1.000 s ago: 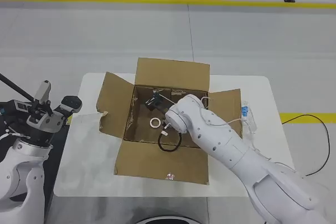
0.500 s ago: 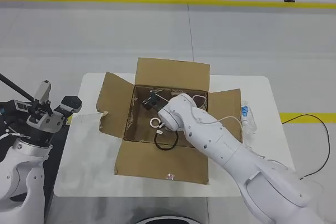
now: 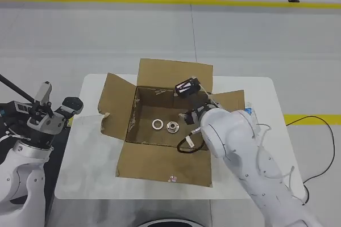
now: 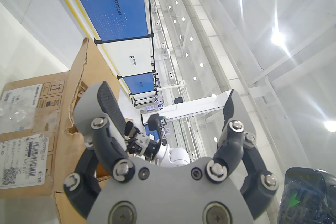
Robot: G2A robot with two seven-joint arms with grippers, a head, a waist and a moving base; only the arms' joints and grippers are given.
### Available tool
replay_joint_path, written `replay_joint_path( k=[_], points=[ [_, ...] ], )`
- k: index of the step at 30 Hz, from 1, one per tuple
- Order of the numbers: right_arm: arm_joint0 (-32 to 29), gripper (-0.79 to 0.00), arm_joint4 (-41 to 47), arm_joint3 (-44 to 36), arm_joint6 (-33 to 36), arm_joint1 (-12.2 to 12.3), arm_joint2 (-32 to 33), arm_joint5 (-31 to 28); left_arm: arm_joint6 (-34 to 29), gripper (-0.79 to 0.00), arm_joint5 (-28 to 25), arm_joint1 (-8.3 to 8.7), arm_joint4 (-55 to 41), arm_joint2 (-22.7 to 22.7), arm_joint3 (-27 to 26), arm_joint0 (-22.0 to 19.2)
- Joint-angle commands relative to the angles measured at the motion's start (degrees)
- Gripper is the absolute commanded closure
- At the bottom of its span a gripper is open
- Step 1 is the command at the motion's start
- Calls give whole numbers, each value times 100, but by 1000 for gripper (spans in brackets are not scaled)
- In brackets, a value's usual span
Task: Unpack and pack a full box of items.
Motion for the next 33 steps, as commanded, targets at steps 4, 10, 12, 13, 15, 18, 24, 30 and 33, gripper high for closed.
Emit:
replay_joint_path(
  k=[4,10,12,13,15,18,24,30,33],
  points=[
    [-1133,-785,-559,-1138,1,198,1854,296,0,-785,0,0,0,0,0,0],
    [-1601,-785,-82,-907,-304,267,3341,390,0,-785,0,0,0,0,0,0],
    [-1570,-785,148,-513,-346,292,3669,218,0,-785,0,0,0,0,0,0],
    [-1521,-785,326,-303,-357,300,3772,111,0,-785,0,0,0,0,0,0],
    [-1409,-785,548,179,-358,320,3858,-159,0,-785,0,0,0,0,0,0],
    [-1074,-785,755,1083,-342,354,3876,-542,0,-785,0,0,0,0,0,0],
    [-401,-785,997,2638,-602,378,3559,-1112,0,-785,0,0,0,0,0,0],
    [76,-785,1030,3568,-543,404,3273,-1518,0,-785,0,0,0,0,0,0],
    [205,-785,1066,3850,-462,418,3178,-1644,0,-785,0,0,0,0,0,0]
  ],
)
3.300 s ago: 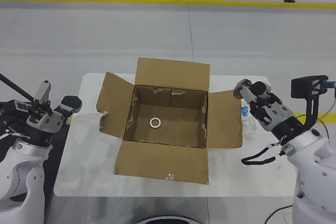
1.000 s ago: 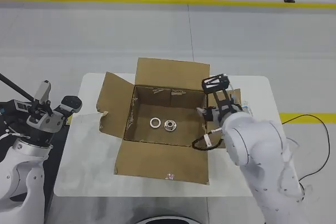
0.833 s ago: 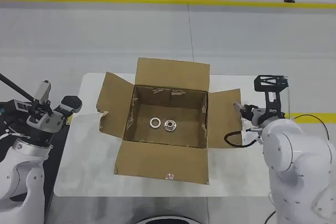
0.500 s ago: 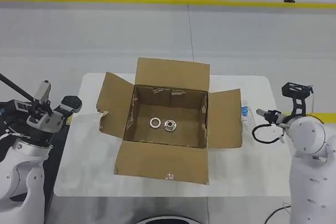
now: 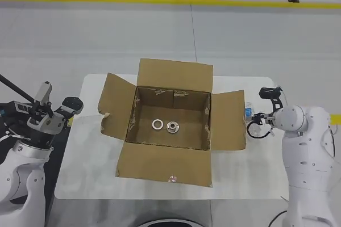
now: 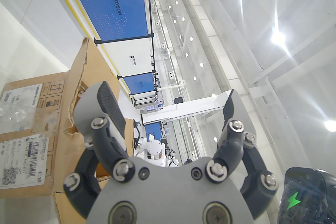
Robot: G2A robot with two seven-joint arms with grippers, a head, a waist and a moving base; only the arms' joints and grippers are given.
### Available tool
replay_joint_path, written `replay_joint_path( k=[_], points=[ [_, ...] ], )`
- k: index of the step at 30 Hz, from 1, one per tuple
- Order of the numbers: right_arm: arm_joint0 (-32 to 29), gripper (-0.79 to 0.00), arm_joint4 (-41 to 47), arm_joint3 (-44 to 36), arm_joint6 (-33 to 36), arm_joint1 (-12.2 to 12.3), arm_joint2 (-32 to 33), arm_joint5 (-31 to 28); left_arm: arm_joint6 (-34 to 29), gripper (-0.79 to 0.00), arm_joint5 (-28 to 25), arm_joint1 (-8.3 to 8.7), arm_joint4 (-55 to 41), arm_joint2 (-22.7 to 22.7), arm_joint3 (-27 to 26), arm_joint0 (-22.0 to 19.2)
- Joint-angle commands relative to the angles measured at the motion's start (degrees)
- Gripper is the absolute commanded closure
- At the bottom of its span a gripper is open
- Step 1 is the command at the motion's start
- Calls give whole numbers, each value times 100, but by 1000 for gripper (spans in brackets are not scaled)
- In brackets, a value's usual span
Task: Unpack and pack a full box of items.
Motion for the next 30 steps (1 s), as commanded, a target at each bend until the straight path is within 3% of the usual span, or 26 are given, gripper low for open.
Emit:
replay_joint_path(
  k=[1,2,4,5,8,9,16,18,24,30],
  points=[
    [65,-785,16,156,59,7,-58,-48,0,-785,0,0,0,0,0,0],
    [93,-767,47,232,100,10,-90,-89,0,-785,0,0,0,0,0,0],
    [157,-640,67,397,177,21,-141,-160,0,-785,0,0,0,0,0,0],
    [191,-631,72,478,209,23,-182,-202,0,-785,0,0,0,0,0,0],
    [250,-477,77,624,127,26,-273,-162,0,-785,0,0,0,0,0,0],
    [259,-382,91,664,128,28,-296,-168,0,-785,0,0,0,0,0,0],
    [376,-234,177,948,304,49,-459,-218,0,-785,0,0,0,0,0,0],
    [403,0,168,976,283,55,-494,-172,0,-785,0,0,0,0,0,0],
    [300,0,239,679,165,116,-344,-3,0,-785,0,0,0,0,0,0],
    [-274,0,486,-547,-64,223,243,366,0,-785,0,0,0,0,0,0]
  ],
)
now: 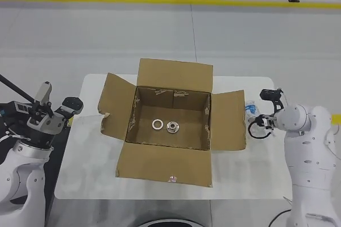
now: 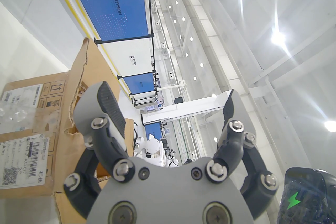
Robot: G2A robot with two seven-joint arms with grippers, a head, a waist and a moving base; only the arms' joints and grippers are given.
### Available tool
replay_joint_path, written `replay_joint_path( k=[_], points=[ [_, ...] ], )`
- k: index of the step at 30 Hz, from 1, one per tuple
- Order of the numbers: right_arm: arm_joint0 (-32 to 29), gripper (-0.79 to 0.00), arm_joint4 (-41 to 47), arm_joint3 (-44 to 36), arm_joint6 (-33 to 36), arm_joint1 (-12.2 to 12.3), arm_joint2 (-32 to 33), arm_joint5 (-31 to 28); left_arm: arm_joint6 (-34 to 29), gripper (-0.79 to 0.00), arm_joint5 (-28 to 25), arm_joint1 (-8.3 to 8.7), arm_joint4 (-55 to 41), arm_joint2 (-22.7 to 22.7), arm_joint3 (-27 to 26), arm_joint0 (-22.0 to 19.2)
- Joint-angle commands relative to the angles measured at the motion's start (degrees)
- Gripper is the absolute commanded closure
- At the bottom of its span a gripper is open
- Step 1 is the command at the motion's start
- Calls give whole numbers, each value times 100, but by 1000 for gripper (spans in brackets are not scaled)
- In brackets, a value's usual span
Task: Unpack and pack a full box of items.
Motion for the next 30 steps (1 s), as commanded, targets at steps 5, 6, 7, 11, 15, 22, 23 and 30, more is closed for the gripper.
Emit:
replay_joint_path(
  k=[5,6,7,11,15,22,23,30],
  points=[
    [-980,0,646,-1974,-562,62,747,309,0,-785,0,0,0,0,0,0],
    [-1153,0,759,-2300,-673,67,857,355,0,-785,0,0,0,0,0,0],
    [-1313,0,907,-2623,-763,68,928,345,0,-785,0,0,0,0,0,0],
    [-1758,0,1059,-3551,-812,81,983,449,0,-785,0,0,0,0,0,0],
    [-1669,0,757,-3668,-527,115,740,540,0,-785,0,0,0,0,0,0],
    [-1304,0,557,-3183,-379,143,336,664,0,-785,0,0,0,0,0,0],
    [-1283,0,558,-3147,-379,148,319,669,0,-785,0,0,0,0,0,0],
    [-1564,-640,607,-3502,-366,207,434,462,0,-785,0,0,0,0,0,0]
  ],
)
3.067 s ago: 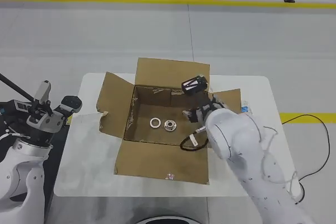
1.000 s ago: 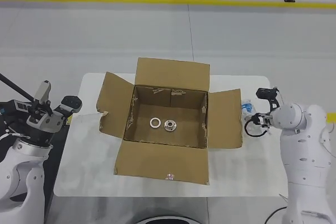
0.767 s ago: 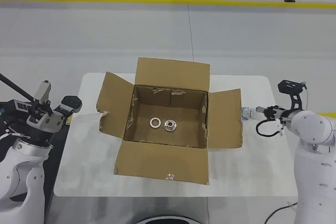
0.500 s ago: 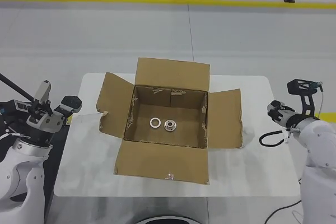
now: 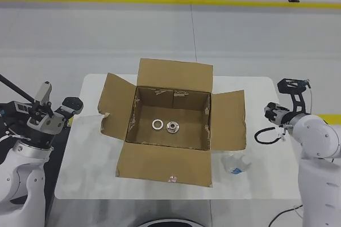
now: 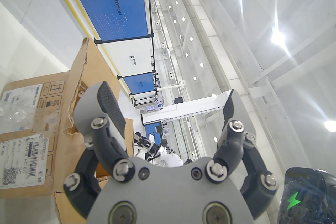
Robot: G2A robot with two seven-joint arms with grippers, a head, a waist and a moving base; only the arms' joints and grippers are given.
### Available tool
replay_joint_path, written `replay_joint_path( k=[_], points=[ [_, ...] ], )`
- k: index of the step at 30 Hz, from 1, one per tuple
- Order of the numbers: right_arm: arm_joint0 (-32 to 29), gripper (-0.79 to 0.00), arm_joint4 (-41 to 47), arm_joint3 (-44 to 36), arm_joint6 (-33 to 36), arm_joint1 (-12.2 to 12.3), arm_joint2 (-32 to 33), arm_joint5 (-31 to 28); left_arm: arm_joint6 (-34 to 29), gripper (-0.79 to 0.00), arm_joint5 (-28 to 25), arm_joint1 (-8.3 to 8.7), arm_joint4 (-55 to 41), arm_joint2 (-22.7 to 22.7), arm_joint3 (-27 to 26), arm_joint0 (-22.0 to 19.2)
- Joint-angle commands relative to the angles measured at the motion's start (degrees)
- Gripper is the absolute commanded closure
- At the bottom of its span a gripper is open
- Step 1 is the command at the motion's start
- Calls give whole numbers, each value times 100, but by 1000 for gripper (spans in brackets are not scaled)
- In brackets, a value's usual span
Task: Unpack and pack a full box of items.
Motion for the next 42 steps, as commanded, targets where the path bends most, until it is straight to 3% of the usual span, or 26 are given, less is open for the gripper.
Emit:
replay_joint_path(
  k=[1,7,13,19,24,27,32,42],
  points=[
    [-275,-785,40,-325,-62,14,82,-56,0,-785,0,0,0,0,0,0],
    [-1486,-785,410,-1411,-610,38,570,-346,0,-785,0,0,0,0,0,0],
    [-2831,-785,895,-2143,-1123,52,1018,-1090,0,-785,0,0,0,0,0,0],
    [-3961,-785,1318,-2331,-2148,25,1476,-1636,0,-785,0,0,0,0,0,0],
    [-4741,-785,1501,-2238,-2769,32,1725,-2694,0,-785,0,0,0,0,0,0],
    [-4860,-785,1426,-2092,-2797,58,1651,-3067,0,-785,0,0,0,0,0,0],
    [-4766,-785,1266,-1824,-2829,97,1460,-3197,0,-785,0,0,0,0,0,0],
    [-3885,-785,1100,-1195,-2268,197,760,-3038,0,-785,0,0,0,0,0,0]
  ],
)
